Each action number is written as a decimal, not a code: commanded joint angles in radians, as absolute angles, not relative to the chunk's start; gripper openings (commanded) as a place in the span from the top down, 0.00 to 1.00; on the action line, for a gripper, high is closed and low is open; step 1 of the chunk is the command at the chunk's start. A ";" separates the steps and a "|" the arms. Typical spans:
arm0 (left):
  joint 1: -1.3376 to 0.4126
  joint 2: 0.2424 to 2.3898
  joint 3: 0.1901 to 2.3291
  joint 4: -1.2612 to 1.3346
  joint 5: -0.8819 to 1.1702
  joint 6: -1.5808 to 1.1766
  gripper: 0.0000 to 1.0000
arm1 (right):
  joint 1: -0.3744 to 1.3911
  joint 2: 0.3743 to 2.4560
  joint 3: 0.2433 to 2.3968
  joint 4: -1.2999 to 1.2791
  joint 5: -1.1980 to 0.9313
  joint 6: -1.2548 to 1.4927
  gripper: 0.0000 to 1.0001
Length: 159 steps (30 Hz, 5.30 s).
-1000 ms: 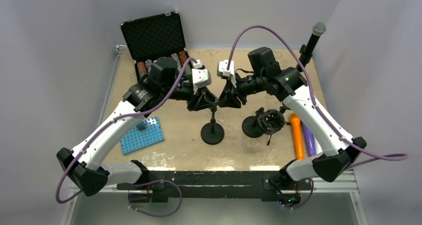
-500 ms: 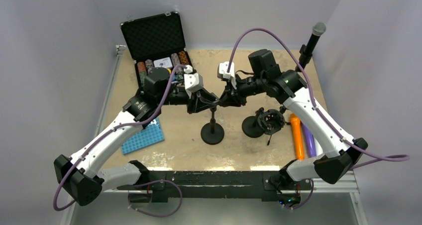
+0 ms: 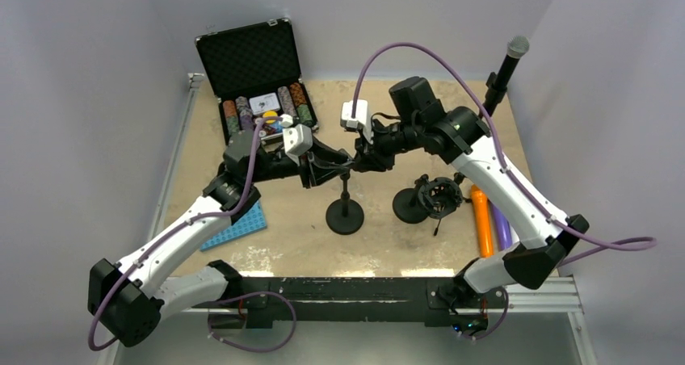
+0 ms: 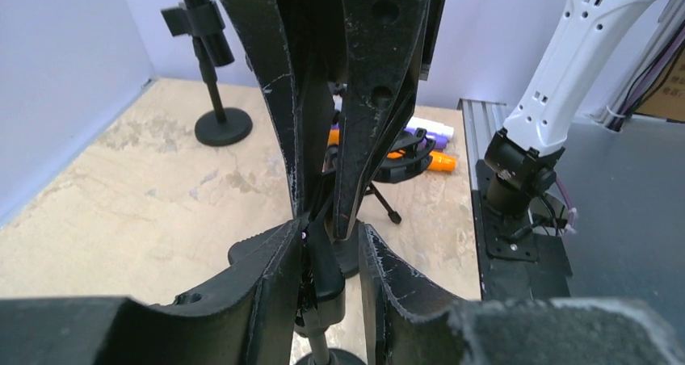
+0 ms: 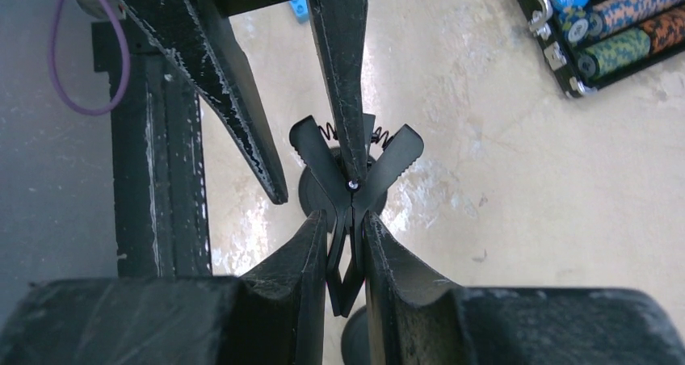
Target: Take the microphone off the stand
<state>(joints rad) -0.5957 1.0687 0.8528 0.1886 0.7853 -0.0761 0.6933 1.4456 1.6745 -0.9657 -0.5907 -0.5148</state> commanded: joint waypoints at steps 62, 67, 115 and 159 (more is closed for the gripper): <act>-0.607 0.832 0.626 -0.119 0.385 -0.005 0.04 | 0.507 1.673 1.899 -1.134 -0.315 -0.503 1.00; -0.607 0.861 0.631 -0.091 0.352 -0.012 0.04 | 0.421 1.695 1.931 -1.098 -0.265 -0.501 1.00; -0.607 1.003 0.882 -0.331 0.318 0.213 0.01 | -0.159 1.298 1.454 -0.335 -0.046 -0.010 0.01; -0.607 1.059 1.029 -0.563 0.261 0.440 0.02 | -0.287 1.675 1.417 0.062 -0.219 0.032 0.93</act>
